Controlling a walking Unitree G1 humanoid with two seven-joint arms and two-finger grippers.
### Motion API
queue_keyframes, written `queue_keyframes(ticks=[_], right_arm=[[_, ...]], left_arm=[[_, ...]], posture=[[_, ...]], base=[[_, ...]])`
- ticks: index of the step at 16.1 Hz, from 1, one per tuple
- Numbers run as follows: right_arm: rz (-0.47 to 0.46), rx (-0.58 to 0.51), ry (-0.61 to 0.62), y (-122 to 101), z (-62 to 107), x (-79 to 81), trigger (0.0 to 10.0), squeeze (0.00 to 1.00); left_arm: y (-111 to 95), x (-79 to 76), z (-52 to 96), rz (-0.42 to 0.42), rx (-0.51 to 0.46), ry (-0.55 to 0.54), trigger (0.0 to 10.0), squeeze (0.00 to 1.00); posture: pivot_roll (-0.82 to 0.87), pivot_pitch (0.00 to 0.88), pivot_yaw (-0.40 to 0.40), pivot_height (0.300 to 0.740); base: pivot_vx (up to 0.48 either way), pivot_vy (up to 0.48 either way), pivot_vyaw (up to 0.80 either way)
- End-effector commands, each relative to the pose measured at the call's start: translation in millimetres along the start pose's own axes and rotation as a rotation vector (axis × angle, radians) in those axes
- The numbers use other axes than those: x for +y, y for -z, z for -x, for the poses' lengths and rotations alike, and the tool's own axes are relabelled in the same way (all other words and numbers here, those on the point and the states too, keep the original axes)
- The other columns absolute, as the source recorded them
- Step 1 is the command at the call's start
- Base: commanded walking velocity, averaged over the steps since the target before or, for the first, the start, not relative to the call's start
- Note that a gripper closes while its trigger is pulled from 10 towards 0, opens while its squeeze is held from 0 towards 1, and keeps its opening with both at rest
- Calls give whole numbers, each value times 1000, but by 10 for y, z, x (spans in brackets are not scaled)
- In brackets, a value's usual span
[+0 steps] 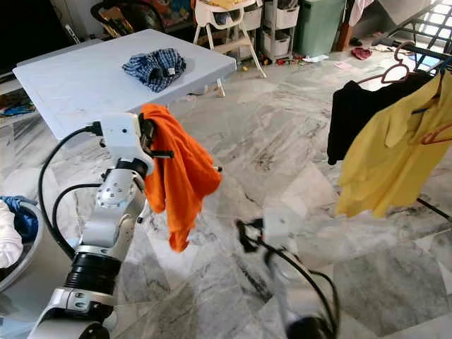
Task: Hang hanger
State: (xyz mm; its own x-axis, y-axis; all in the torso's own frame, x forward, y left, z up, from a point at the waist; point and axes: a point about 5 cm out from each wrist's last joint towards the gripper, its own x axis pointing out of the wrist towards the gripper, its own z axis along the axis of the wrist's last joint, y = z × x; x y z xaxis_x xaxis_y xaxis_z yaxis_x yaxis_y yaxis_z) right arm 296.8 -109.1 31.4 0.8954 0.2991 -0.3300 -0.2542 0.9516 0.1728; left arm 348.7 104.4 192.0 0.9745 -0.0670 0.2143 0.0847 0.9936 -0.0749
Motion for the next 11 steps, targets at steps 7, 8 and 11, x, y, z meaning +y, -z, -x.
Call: queue_keyframes(ticks=[7, 8, 11], right_arm=[[-71, 126, -113, 158, -180, 501, 10000, 0], [-48, 143, -46, 175, -193, 455, 10000, 0], [-82, 183, 120, 200, -209, 295, 10000, 0]], left_arm=[[-466, -31, -95, 72, -89, -6, 10000, 0], [-544, -34, -110, 91, -103, -16, 10000, 0], [-696, -63, -112, 132, -125, -12, 10000, 0]], posture=[[-7, 0, 89, 740], [-2, 0, 88, 740], [8, 0, 84, 740]], base=[[0, 0, 0], [0, 0, 0], [0, 0, 0]])
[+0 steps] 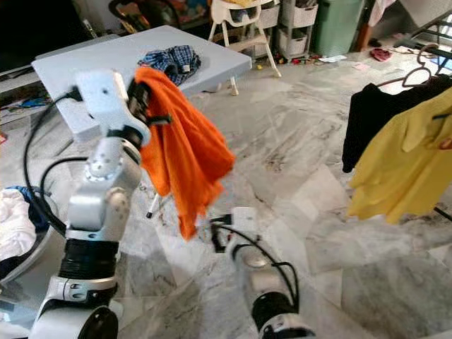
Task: Hang hanger
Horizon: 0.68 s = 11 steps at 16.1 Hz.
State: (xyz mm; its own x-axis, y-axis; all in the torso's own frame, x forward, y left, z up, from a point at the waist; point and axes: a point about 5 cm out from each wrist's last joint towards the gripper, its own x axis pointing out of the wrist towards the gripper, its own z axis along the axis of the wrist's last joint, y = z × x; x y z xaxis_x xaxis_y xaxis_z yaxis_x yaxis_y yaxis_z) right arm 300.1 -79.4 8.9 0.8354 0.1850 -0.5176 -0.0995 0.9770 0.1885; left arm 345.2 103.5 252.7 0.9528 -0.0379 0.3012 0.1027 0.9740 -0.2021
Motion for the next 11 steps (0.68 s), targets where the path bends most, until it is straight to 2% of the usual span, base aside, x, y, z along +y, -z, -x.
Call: queue_keyframes(ticks=[1, 2, 3, 5, 6, 8, 9, 10, 11], right_arm=[[-34, 5, 12, -40, -24, 50, 10000, 0], [-66, 6, 23, -75, -39, 65, 10000, 0], [-131, 3, 8, -115, -56, 126, 10000, 0], [-177, 15, -10, -111, -62, 169, 10000, 0], [-248, 27, -49, -112, -67, 236, 10000, 0], [-248, 69, -185, -70, -57, 435, 10000, 0], [-237, 88, -224, -40, -48, 486, 10000, 0], [-203, 99, -260, -10, -37, 517, 10000, 0], [-149, 92, -253, 23, -31, 461, 10000, 0]], left_arm=[[-132, -37, -22, 9, -33, 7, 10000, 0], [-143, -45, -20, 21, -30, 4, 10000, 0], [-139, -43, -28, 82, -6, -16, 10000, 0], [-141, -60, -28, 100, 5, -13, 10000, 0], [-136, -94, -22, 122, 17, 5, 10000, 0], [-106, -157, -6, 121, 36, 32, 10000, 0], [-94, -168, -2, 104, 37, 43, 10000, 0], [-76, -167, 2, 89, 35, 48, 10000, 0], [-44, -152, 8, 78, 44, 50, 10000, 0]], posture=[[11, 0, 83, 740], [13, 0, 83, 740], [12, 0, 85, 740], [15, 0, 88, 740], [17, 0, 88, 740], [28, 0, 91, 740], [34, 0, 89, 740], [37, 0, 89, 740], [38, 0, 86, 740]], base=[[0, 0, 0], [0, 0, 0], [0, 0, 0], [0, 0, 0], [0, 0, 0], [0, 0, 0], [0, 0, 0], [0, 0, 0], [0, 0, 0]])
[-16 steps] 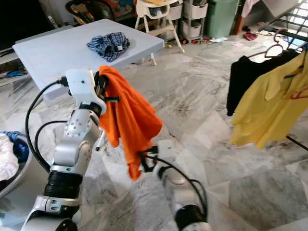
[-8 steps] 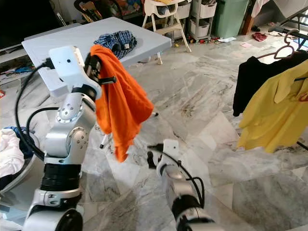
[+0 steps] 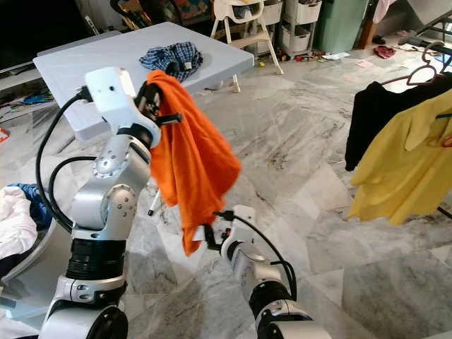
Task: Hang hanger
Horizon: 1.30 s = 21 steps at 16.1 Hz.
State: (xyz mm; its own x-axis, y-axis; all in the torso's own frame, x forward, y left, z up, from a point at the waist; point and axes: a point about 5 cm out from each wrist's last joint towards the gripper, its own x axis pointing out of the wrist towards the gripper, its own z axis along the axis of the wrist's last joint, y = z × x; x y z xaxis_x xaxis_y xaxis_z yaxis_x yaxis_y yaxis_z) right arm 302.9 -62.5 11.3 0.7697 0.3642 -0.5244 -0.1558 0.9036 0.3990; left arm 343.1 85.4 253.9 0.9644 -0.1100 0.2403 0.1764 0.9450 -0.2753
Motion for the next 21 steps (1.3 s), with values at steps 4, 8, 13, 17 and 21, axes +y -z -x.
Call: queue_keyframes(ticks=[4, 8, 13, 17, 21], right_arm=[[8, 6, 52, 106, 80, -224, 10000, 0], [77, 65, -298, 261, 169, 41, 10000, 0], [132, 98, -449, 342, 177, 386, 10000, 0], [202, 56, -219, 215, 41, 389, 10000, 0], [222, 69, -127, 226, -23, 487, 10000, 0]], left_arm=[[181, 222, 127, -123, 25, -33, 10000, 0], [189, 298, 76, -119, 37, -106, 10000, 0], [123, 185, -50, -95, 42, -155, 10000, 0], [65, 35, -41, -63, 50, -153, 10000, 0], [-95, -35, -27, -18, 38, -189, 10000, 0]], posture=[[17, 0, 84, 740], [14, 0, 88, 740], [25, 0, 99, 740], [27, 0, 95, 740], [49, 0, 79, 740]], base=[[0, 0, 0], [0, 0, 0], [0, 0, 0], [0, 0, 0], [0, 0, 0]])
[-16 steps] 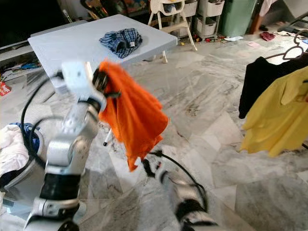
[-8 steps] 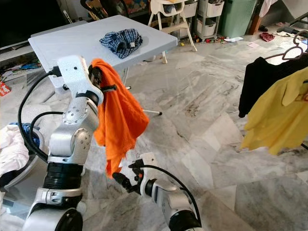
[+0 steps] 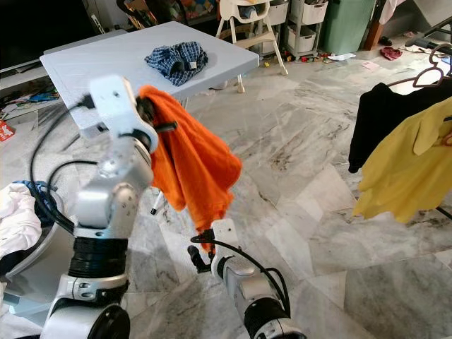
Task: Hang hanger
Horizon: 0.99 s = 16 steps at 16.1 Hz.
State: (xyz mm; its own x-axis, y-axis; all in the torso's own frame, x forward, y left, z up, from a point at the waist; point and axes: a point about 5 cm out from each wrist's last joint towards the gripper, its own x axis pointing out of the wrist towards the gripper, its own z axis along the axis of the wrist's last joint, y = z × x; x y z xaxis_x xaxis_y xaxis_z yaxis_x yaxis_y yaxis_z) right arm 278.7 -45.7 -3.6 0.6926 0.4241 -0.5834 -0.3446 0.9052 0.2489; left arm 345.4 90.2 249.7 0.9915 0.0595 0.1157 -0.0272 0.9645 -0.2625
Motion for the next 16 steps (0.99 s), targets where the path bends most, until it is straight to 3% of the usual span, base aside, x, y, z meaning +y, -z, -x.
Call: queue_keyframes(ticks=[1, 2, 3, 4, 7, 12, 13, 14, 15, 16], right_arm=[[0, -33, -30, -158, -87, 311, 10000, 0], [14, -38, 13, -169, -90, 268, 10000, 0], [25, -43, 42, -177, -88, 231, 7843, 0], [38, -69, 152, -222, -74, 81, 0, 0], [-58, -97, 172, -278, -70, 6, 0, 0], [-115, -127, 29, -315, -109, 234, 0, 0], [-100, -127, 15, -304, -109, 247, 1216, 0], [-64, -127, 1, -263, -98, 228, 6902, 0], [-23, -129, 3, -229, -83, 187, 10000, 0], [17, -147, 27, -210, -56, 97, 10000, 0]], left_arm=[[-170, -116, 22, 54, -36, 11, 10000, 0], [-203, -134, 34, 62, -39, 15, 10000, 0], [-216, -142, 42, 66, -39, 18, 10000, 0], [-246, -148, 66, 76, -37, 20, 10000, 0], [-211, -143, 98, 110, 4, 11, 10000, 0], [-168, -178, 119, 111, 34, 21, 10000, 0], [-149, -162, 116, 91, 35, 18, 10000, 0], [-85, -102, 109, 44, 35, 17, 10000, 0], [-12, -38, 125, 15, 32, 60, 10000, 0], [76, 50, 181, -10, 14, 134, 10000, 0]], posture=[[55, 0, 72, 740], [57, 0, 69, 740], [57, 0, 68, 740], [62, 0, 64, 740], [63, 0, 64, 740], [77, 0, 60, 740], [77, 0, 59, 740], [76, 0, 56, 740], [71, 0, 55, 740], [66, 0, 52, 740]], base=[[0, 0, 0], [0, 0, 0], [0, 0, 0], [0, 0, 0], [0, 0, 0], [0, 0, 0], [0, 0, 0], [0, 0, 0], [0, 0, 0], [0, 0, 0]])
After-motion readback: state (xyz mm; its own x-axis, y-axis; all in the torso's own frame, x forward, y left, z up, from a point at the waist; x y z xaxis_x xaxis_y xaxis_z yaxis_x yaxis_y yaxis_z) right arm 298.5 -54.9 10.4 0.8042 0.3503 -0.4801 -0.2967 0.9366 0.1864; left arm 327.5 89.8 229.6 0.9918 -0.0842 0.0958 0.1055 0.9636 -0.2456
